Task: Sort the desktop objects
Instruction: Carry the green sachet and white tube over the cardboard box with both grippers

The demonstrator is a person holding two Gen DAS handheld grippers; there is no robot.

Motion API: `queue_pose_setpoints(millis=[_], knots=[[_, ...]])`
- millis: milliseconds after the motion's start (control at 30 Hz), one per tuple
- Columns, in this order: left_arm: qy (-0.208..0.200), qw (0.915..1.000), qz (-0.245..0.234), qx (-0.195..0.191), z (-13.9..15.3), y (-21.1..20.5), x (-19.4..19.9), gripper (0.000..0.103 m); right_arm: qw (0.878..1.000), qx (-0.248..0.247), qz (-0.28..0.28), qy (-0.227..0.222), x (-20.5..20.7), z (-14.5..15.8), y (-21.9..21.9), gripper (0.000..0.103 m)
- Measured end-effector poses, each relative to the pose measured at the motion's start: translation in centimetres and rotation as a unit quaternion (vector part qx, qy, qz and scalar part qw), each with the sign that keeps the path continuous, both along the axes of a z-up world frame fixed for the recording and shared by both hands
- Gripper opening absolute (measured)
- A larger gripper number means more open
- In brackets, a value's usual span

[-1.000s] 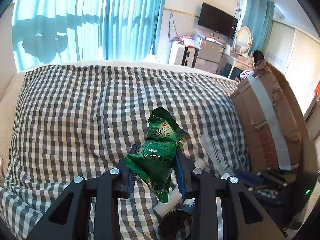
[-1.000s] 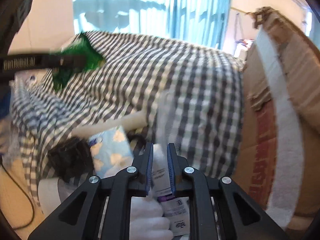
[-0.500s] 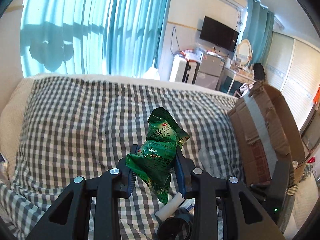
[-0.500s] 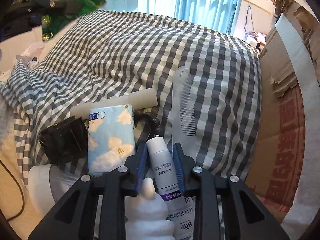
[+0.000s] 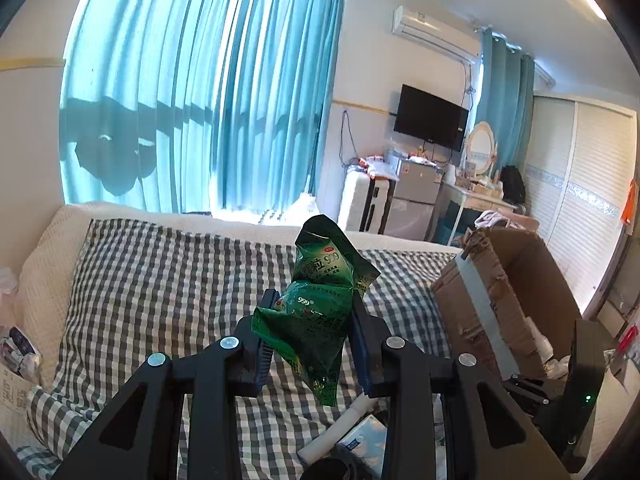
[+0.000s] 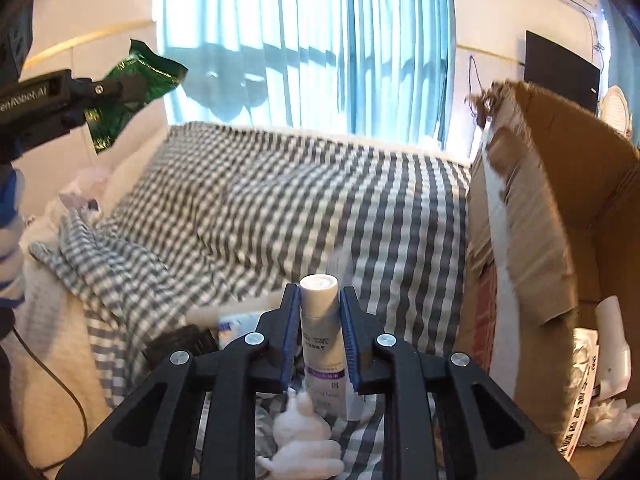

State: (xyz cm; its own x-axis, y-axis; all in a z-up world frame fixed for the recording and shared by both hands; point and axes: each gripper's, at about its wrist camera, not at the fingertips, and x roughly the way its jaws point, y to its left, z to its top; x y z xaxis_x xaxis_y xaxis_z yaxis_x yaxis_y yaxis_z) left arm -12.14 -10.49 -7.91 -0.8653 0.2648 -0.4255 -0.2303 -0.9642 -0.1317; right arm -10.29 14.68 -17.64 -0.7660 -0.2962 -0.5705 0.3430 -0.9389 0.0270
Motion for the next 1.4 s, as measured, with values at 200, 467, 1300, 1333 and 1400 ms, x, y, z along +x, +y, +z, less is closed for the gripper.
queue_pose_setpoints(millis=[200, 467, 1300, 1333, 1400], knots=[[0.022, 0.9997, 0.006, -0.003, 1.3, 0.9, 1.1, 0.034, 0.999, -0.018, -0.006, 0.037, 1.3, 2.3, 1.5, 0.019], [0.033, 0.9994, -0.004, -0.014, 2.6, 2.2, 2.0, 0.034, 0.994, -0.038, -0.007, 0.099, 4.1, 6.1, 2.6, 0.019], [0.059, 0.9832, -0.173, -0.008, 6.8, 16.6, 4.8, 0.034, 0.964, -0.051, -0.146, 0.217, 10.9, 13.6, 12.4, 0.019], [0.058, 0.982, -0.18, -0.009, 6.8, 17.4, 4.7, 0.034, 0.963, -0.051, -0.154, 0.217, 11.0, 13.6, 12.9, 0.019], [0.053, 0.9797, -0.193, -0.011, 6.6, 19.1, 4.4, 0.034, 0.962, -0.053, -0.163, 0.213, 11.1, 13.6, 13.9, 0.019]])
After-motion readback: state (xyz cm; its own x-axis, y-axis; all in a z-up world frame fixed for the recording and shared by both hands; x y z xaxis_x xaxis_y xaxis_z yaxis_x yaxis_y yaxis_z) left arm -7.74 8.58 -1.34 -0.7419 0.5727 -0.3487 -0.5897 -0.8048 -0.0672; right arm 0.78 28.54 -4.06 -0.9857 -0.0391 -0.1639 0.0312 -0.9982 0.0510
